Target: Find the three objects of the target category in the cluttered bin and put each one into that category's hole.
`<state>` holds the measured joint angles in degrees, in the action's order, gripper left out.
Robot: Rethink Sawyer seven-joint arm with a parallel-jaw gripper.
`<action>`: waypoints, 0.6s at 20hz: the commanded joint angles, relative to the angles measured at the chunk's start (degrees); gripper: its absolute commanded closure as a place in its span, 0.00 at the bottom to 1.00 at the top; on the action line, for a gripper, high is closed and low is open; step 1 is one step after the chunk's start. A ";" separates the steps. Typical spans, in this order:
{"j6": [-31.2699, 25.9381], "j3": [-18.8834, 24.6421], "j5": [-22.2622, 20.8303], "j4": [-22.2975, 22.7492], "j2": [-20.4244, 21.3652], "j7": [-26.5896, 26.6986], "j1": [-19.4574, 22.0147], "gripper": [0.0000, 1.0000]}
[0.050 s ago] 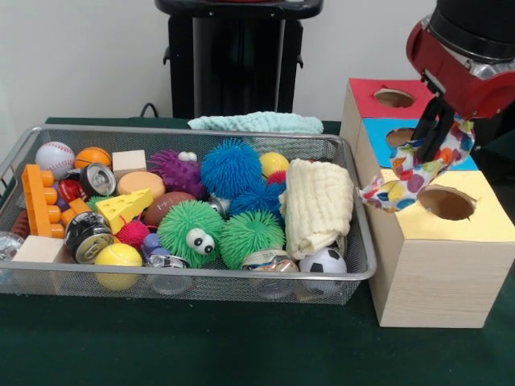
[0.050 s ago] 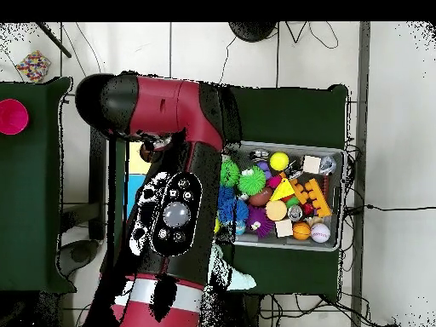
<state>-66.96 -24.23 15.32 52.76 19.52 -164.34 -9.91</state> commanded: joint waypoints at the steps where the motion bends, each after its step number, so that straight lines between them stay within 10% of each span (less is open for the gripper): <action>1: 6.06 5.90 1.25 10.86 -2.46 -7.61 -0.48 1.00; 12: 10.72 5.83 1.94 12.99 -4.49 -9.53 -2.44 1.00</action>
<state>-60.26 -24.22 15.43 56.52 17.43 -164.34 -11.98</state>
